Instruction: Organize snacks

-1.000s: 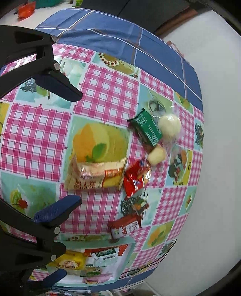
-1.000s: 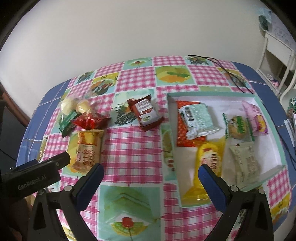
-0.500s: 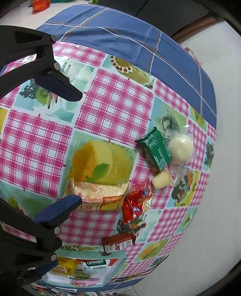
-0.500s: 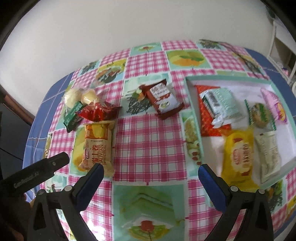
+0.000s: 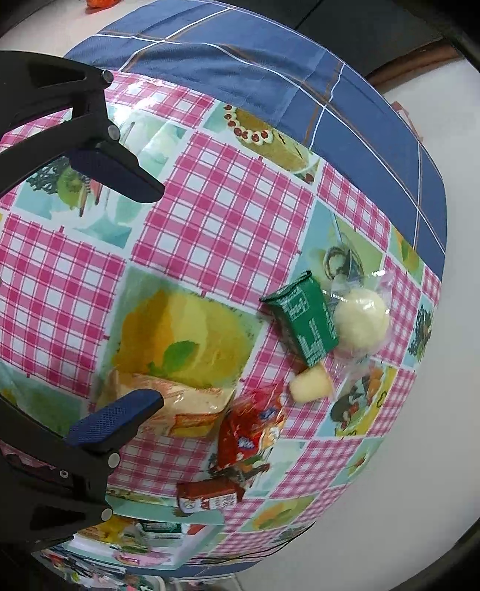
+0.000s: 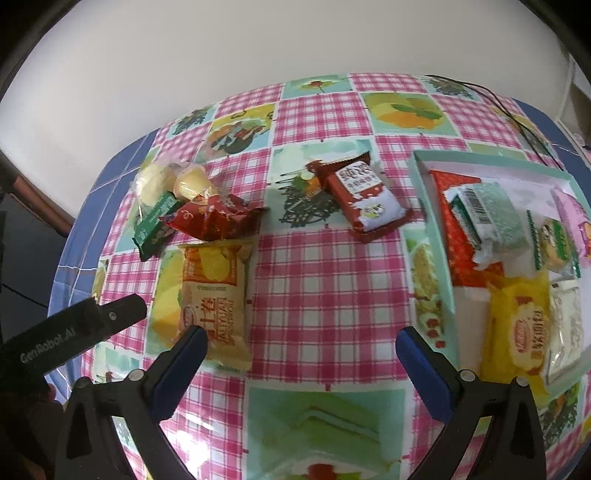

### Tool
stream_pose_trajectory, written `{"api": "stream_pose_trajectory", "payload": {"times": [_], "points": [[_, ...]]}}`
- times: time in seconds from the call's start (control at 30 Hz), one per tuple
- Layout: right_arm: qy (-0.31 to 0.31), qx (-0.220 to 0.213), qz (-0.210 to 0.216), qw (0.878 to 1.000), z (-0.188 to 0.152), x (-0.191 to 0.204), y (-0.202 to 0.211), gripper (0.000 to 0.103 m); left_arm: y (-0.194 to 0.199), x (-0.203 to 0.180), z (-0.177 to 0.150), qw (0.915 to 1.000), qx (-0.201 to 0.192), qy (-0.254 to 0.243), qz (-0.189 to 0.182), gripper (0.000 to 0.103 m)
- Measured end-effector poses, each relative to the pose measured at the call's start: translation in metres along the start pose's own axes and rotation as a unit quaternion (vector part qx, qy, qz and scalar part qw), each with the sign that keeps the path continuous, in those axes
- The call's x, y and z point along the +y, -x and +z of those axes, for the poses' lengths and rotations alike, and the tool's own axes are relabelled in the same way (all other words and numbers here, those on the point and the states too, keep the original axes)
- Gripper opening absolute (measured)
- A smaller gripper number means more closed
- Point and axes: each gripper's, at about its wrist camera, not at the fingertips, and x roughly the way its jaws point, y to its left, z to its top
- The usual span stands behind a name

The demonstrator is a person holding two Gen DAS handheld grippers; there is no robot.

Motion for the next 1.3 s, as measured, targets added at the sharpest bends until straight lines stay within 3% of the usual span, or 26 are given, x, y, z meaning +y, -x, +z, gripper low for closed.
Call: {"api": "stream_pose_trajectory", "payload": {"times": [0.37,0.73,0.83,1.0,1.1,1.3], "points": [[0.020,-0.002,0.021,1.000,0.011,0.025,-0.018,0.103,-0.003,0.017,0.018,0.9996,-0.007,0.026,0.006,0.101],[0.019,0.008,0.009,1.000,0.015,0.027,-0.042,0.101,-0.012,0.020,0.024,0.9995,-0.003,0.029,0.007,0.101],[0.018,0.006,0.011,1.000,0.017,0.027,-0.043,0.091,-0.011,0.019,0.024,0.9996,-0.007,0.026,0.006,0.101],[0.020,0.009,0.018,1.000,0.018,0.030,-0.044,0.062,-0.014,0.016,0.025,0.9998,-0.004,0.017,0.007,0.101],[0.013,0.009,0.018,1.000,0.018,0.024,-0.041,0.051,-0.013,0.015,0.024,0.9998,-0.006,0.014,0.008,0.101],[0.006,0.012,0.015,1.000,0.018,0.013,-0.037,0.050,-0.012,0.009,0.021,0.9999,-0.006,0.011,0.004,0.101]]}}
